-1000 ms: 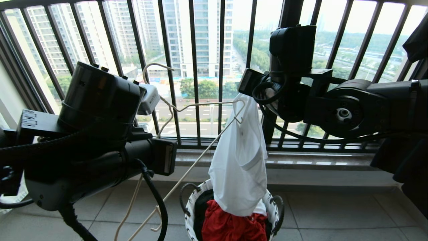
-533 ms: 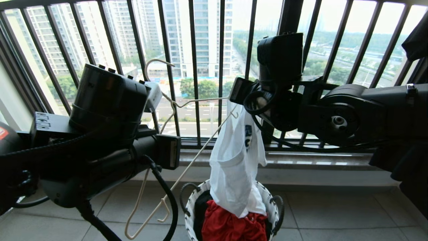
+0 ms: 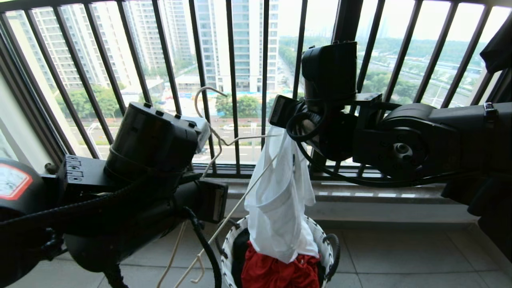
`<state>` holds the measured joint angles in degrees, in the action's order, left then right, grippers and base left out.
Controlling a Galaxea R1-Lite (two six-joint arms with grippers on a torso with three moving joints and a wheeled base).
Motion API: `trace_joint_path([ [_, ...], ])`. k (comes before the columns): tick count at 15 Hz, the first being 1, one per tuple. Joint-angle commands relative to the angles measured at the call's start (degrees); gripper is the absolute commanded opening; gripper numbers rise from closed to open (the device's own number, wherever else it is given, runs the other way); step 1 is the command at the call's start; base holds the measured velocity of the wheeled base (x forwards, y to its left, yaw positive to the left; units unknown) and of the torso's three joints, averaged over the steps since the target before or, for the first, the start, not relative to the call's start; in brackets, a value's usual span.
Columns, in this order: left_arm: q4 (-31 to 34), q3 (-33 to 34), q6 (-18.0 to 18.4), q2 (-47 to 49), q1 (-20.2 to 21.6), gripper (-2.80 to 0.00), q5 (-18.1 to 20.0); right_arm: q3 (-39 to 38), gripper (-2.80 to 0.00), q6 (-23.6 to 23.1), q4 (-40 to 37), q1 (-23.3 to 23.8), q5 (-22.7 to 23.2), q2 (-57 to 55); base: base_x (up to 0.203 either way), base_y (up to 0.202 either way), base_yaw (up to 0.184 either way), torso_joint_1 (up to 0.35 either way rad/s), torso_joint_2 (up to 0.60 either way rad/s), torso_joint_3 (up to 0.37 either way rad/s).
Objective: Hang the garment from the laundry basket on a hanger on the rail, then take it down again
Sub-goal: Hang the clothes on the clothes rack
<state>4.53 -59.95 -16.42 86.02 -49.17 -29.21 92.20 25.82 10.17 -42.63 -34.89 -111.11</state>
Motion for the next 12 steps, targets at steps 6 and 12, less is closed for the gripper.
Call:
trace_joint_path([
  [6,-5.5,1.9,-0.1,2.5,-0.2,-2.8,-0.3,-1.7,-2.8,0.1,-0.1,-2.8,-0.4,1.3,0.0,0.0,0.0,0.0,0.0,0.0],
  [12,-13.3,3.4,1.0,5.4,1.8,-2.8,-0.2,-1.0,-2.8,-2.9,0.4,-5.4,-0.2,1.1,0.0,0.0,0.0,0.0,0.0,0.0],
])
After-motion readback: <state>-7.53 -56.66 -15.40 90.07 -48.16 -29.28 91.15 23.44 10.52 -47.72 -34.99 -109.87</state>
